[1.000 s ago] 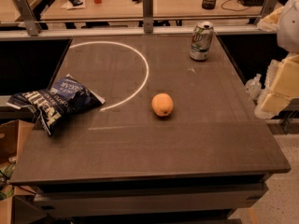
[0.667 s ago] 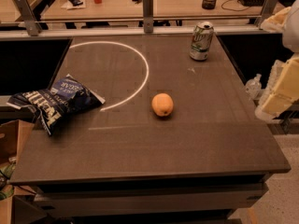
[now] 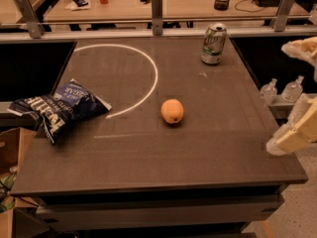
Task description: Move orange near 7up can
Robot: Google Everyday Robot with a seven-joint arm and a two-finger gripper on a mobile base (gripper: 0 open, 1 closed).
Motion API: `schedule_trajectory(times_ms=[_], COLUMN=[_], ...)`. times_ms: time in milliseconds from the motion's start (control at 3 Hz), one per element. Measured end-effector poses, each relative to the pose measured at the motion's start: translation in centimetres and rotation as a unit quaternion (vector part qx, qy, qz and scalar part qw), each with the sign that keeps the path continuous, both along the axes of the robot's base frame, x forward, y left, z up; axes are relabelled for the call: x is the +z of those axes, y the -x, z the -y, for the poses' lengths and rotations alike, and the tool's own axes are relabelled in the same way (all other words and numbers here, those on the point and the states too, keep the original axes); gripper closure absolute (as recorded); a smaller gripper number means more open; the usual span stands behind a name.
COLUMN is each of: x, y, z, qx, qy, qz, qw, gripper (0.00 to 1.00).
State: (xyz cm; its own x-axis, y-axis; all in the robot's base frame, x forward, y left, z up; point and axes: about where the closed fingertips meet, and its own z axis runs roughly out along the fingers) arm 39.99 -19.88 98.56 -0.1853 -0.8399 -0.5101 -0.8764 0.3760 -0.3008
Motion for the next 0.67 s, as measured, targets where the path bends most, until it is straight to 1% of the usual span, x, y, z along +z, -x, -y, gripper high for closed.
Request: schedule_trajectory(times_ms=[333, 667], x=[-3.1, -5.4], y=[1.3, 2.0], z=[0.5, 0.0], qx=[0.008, 0.016], qy=[-0.067, -0.143], qz=[0.01, 0.018], qw=[0.9977, 0.9894], gripper=[0.0, 0.0])
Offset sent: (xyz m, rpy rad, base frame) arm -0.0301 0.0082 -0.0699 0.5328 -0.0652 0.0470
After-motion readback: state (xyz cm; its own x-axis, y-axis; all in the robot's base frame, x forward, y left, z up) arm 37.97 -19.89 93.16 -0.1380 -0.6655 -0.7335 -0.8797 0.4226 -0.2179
